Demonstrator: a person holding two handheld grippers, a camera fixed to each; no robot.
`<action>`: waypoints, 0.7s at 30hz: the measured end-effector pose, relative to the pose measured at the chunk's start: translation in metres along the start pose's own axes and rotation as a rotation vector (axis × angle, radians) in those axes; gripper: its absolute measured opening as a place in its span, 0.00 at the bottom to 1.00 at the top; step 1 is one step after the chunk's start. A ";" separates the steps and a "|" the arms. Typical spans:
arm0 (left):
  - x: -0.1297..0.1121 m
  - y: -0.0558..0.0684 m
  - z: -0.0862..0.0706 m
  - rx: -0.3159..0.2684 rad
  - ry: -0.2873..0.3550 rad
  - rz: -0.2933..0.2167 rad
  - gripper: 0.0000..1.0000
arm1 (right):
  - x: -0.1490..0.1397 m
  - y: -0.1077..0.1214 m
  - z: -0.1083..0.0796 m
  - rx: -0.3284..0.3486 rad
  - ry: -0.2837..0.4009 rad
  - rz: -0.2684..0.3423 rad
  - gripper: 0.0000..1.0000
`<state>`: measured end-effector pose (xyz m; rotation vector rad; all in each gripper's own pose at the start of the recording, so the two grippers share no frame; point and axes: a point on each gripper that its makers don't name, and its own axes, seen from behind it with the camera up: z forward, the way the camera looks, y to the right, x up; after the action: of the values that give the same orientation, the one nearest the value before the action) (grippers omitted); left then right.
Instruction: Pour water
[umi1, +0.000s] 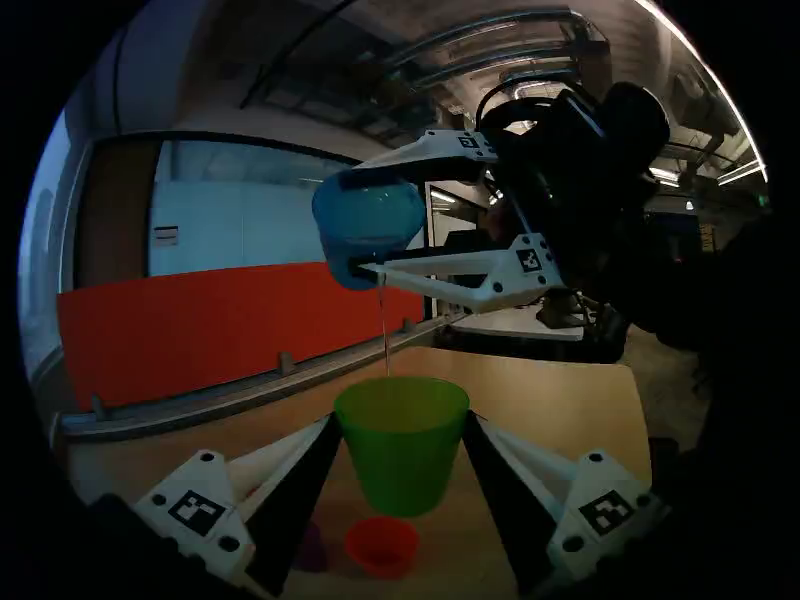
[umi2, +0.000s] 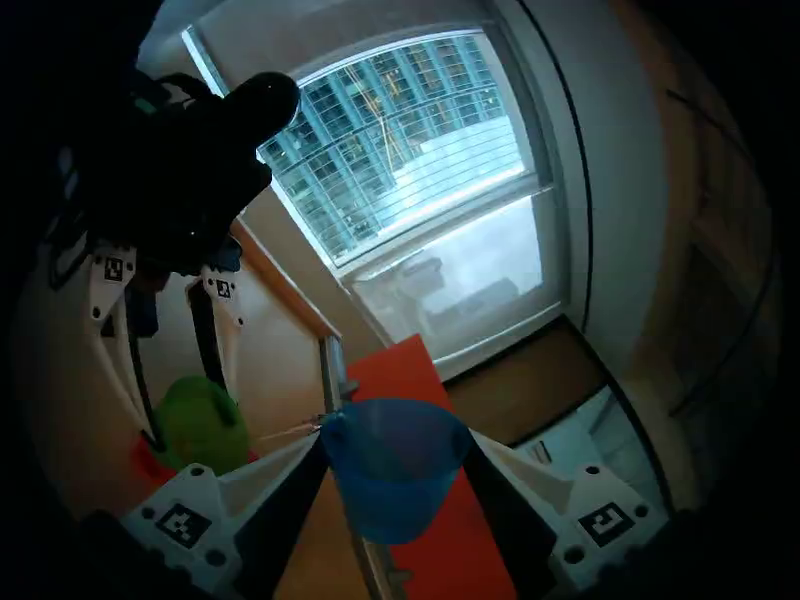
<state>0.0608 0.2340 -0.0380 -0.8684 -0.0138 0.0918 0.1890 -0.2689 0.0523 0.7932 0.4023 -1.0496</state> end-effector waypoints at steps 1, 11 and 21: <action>0.000 0.000 0.000 0.000 0.000 0.000 0.87 | 0.000 0.001 0.000 -0.002 0.000 -0.006 0.92; 0.001 0.001 0.002 -0.006 0.000 -0.002 0.86 | 0.001 0.011 0.000 -0.019 0.003 -0.058 0.92; 0.002 0.000 0.003 -0.008 0.001 -0.005 0.86 | 0.002 0.017 0.002 -0.027 0.004 -0.109 0.92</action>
<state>0.0622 0.2363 -0.0357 -0.8767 -0.0151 0.0868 0.2052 -0.2671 0.0586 0.7560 0.4660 -1.1419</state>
